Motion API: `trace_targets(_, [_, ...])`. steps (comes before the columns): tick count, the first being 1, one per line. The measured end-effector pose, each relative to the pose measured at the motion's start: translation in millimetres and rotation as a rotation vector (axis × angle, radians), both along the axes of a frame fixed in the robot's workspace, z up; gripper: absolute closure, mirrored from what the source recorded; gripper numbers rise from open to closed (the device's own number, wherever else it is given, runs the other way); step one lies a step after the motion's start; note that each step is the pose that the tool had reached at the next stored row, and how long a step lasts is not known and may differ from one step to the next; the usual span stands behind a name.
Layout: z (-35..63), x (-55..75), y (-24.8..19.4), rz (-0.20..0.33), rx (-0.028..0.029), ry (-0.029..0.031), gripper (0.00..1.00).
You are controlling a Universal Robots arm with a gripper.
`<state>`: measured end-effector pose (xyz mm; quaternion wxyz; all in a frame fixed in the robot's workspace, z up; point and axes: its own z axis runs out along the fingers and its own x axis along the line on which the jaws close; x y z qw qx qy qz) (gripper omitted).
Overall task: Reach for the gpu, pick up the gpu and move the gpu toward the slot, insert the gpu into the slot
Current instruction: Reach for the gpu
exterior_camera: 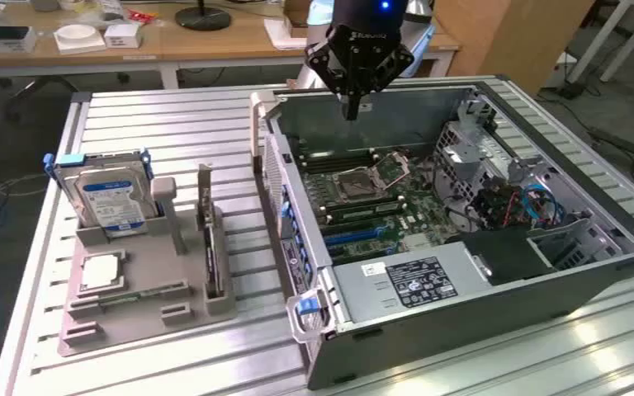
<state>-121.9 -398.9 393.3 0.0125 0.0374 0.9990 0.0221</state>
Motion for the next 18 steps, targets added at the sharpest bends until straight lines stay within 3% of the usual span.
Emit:
trace_targets(12, [0.0, -0.3, 0.0, 0.0, 0.0001, -0.0001, 0.9])
trace_targets(18, [0.0, -9.7, 0.0, 0.0, 0.0, 0.0, 0.9])
